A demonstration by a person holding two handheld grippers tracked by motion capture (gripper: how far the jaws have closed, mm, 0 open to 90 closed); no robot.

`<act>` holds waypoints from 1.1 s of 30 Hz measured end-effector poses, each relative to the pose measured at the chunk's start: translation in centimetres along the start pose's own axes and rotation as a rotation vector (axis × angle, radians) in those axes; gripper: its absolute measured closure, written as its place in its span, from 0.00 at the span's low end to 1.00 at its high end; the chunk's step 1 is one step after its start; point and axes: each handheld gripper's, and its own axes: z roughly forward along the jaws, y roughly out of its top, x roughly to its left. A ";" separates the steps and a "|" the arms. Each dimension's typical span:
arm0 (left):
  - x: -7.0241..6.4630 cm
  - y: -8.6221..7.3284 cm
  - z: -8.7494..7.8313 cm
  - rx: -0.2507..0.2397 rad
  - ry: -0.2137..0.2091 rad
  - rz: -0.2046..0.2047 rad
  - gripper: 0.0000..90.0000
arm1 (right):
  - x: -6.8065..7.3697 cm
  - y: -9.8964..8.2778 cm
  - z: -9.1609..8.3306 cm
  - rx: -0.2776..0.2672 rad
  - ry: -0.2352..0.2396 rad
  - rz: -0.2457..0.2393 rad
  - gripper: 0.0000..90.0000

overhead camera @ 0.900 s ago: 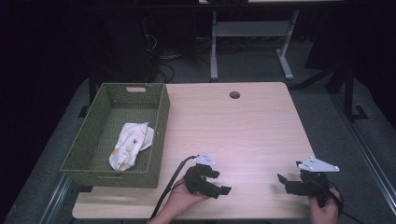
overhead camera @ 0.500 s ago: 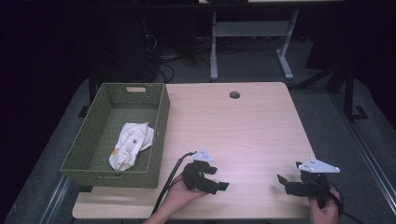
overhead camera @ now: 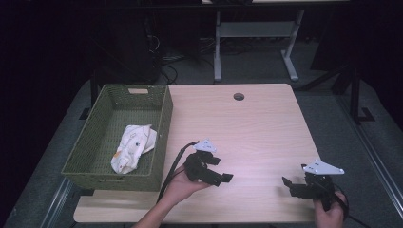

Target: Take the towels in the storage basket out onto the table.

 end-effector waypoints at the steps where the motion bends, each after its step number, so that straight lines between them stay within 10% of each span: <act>1: 0.1 0.3 -0.1 0.003 0.003 0.008 0.21 | 0.0 0.0 0.0 0.002 -0.001 0.006 0.16; 7: 0.3 1.4 -0.6 0.008 -0.032 0.008 0.18 | 0.1 -0.3 -0.5 -0.012 -0.005 0.022 0.16; 22: 1.3 3.9 -3.8 0.122 0.013 0.071 0.19 | 0.2 -0.1 -0.4 -0.013 0.000 0.009 0.16; 33: 2.8 5.3 -6.2 0.147 0.053 0.045 0.19 | 0.2 -0.1 -0.6 -0.013 0.003 -0.001 0.16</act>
